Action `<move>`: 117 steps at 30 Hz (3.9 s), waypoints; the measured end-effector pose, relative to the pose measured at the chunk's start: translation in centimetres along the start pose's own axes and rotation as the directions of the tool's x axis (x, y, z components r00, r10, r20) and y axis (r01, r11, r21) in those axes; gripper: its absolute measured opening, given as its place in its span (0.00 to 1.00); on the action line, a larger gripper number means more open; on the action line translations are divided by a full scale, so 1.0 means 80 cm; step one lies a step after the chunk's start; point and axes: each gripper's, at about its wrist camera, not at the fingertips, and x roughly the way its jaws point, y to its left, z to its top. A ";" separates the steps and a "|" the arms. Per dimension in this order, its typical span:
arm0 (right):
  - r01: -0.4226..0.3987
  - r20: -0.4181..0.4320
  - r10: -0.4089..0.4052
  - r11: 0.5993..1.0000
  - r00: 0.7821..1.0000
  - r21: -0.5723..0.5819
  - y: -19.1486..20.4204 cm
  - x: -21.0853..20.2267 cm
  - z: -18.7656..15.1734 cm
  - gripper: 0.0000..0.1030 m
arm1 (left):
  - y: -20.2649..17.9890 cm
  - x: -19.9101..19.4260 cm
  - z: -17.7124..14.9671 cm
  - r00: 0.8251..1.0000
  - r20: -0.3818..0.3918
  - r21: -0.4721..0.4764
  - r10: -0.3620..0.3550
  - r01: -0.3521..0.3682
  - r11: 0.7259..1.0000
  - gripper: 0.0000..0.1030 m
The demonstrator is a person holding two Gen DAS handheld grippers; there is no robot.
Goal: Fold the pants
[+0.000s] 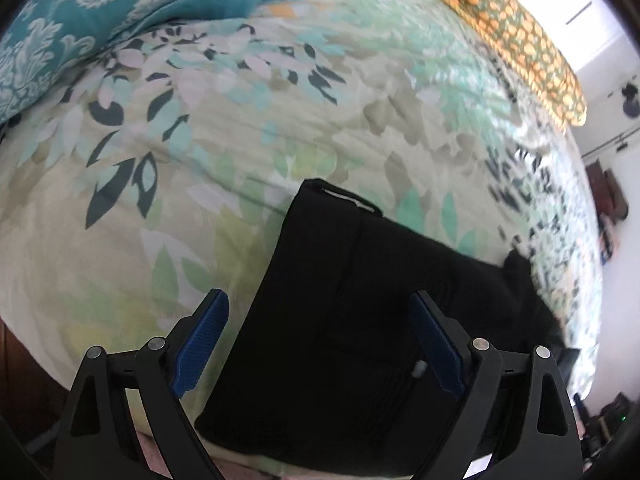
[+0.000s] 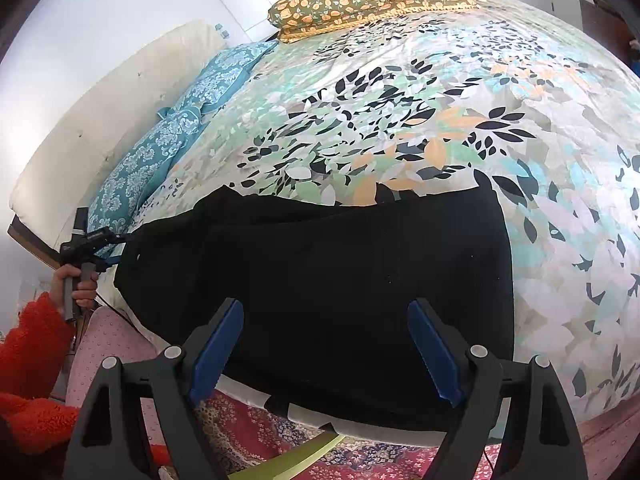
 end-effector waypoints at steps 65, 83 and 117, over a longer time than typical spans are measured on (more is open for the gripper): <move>-0.411 -0.203 0.371 0.883 0.906 -0.225 0.102 0.048 -0.022 0.82 | -0.168 -0.100 -0.130 0.934 0.349 0.027 -0.076 0.071 0.997 0.90; -0.514 -0.339 0.473 0.857 0.813 -0.038 0.089 0.112 -0.016 0.82 | -0.131 -0.060 -0.147 0.941 0.338 -0.023 0.020 -0.012 1.000 0.88; -0.369 -0.128 0.373 0.928 0.919 0.053 -0.035 -0.063 0.047 0.19 | -0.159 -0.053 -0.161 0.960 0.275 0.075 -0.047 0.028 0.997 0.88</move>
